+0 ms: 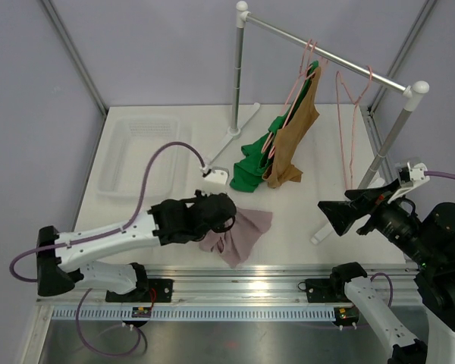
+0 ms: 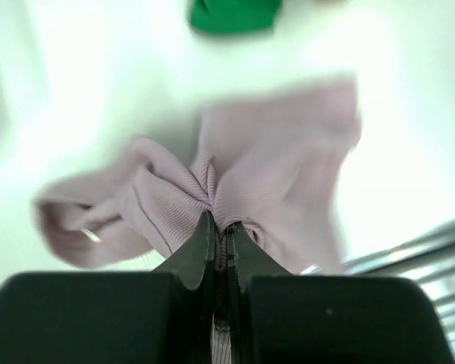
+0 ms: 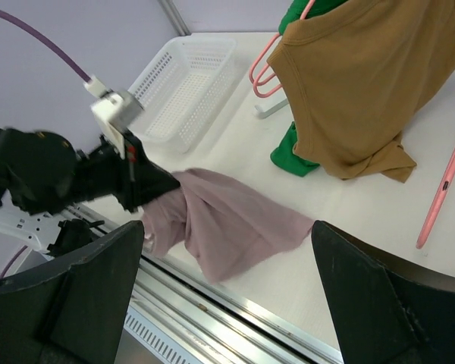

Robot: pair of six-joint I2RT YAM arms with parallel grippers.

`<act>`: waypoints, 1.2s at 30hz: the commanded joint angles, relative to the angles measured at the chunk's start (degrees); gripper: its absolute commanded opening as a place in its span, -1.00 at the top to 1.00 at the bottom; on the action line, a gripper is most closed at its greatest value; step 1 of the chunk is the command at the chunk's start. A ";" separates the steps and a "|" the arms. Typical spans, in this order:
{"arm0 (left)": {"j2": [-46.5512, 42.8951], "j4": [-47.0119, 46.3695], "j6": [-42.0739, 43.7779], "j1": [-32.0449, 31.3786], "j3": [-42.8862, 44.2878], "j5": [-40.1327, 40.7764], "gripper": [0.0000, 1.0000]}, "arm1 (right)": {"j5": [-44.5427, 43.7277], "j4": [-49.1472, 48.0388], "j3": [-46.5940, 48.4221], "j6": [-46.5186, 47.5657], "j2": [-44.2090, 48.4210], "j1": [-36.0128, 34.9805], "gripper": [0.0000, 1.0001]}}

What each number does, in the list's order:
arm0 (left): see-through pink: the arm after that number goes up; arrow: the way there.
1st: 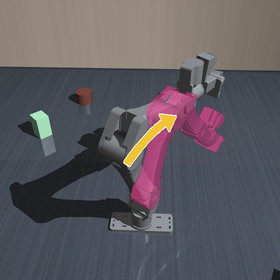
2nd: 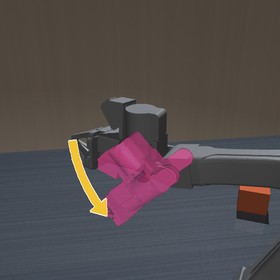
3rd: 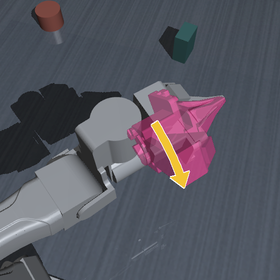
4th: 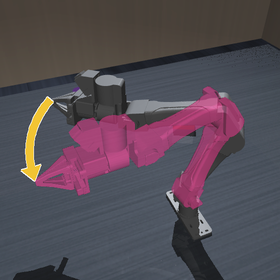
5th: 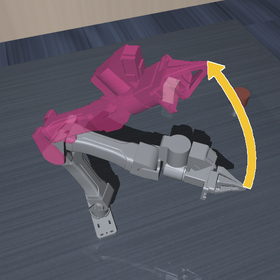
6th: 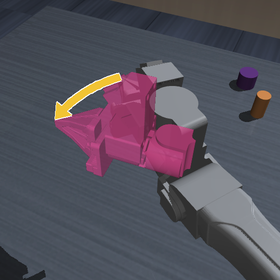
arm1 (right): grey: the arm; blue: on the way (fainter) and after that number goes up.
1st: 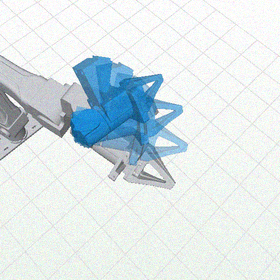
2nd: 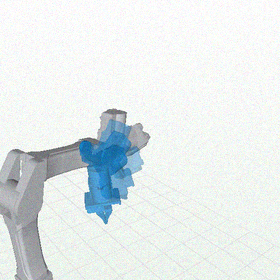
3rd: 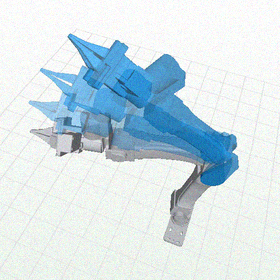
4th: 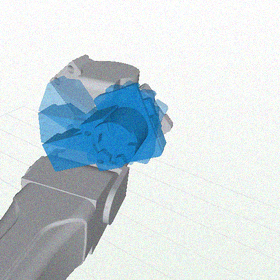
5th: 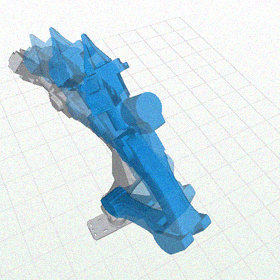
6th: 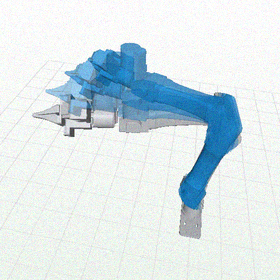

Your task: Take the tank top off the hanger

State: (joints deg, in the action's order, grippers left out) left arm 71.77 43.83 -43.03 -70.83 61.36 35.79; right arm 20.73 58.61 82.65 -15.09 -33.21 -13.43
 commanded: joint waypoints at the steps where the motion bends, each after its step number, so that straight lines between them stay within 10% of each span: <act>1: -5.31 7.65 1.62 4.02 6.83 8.59 1.00 | 2.29 -2.01 2.77 0.59 -0.27 0.25 -0.99; 11: -9.02 11.54 16.99 22.81 28.00 6.66 1.00 | 4.05 -4.11 4.54 -0.20 -1.94 0.16 -0.99; 27: 13.04 10.04 25.98 63.70 46.21 -16.01 0.98 | 5.81 -11.91 1.20 -6.43 -3.79 0.16 -0.99; 29: 15.06 10.13 25.45 65.89 46.56 -17.85 0.65 | 5.37 -14.13 0.23 -8.90 -3.96 0.16 -0.99; 31: 16.73 10.13 25.45 66.34 46.65 -18.39 -0.56 | 4.93 -14.75 1.36 -10.21 -6.32 0.25 -0.99; 32: 16.91 10.30 25.27 66.52 46.65 -18.74 -0.78 | 4.76 -14.66 1.89 -10.57 -7.38 0.25 -0.99; 36: 14.21 10.30 25.09 66.52 45.95 -20.67 -0.98 | -0.41 -15.37 3.83 -13.64 -11.78 0.25 -0.99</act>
State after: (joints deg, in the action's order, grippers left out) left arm 90.70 56.86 -18.39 -4.25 104.64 19.03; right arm 24.25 47.03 84.62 -24.97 -41.17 -13.43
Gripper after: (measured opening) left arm 0.985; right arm 0.993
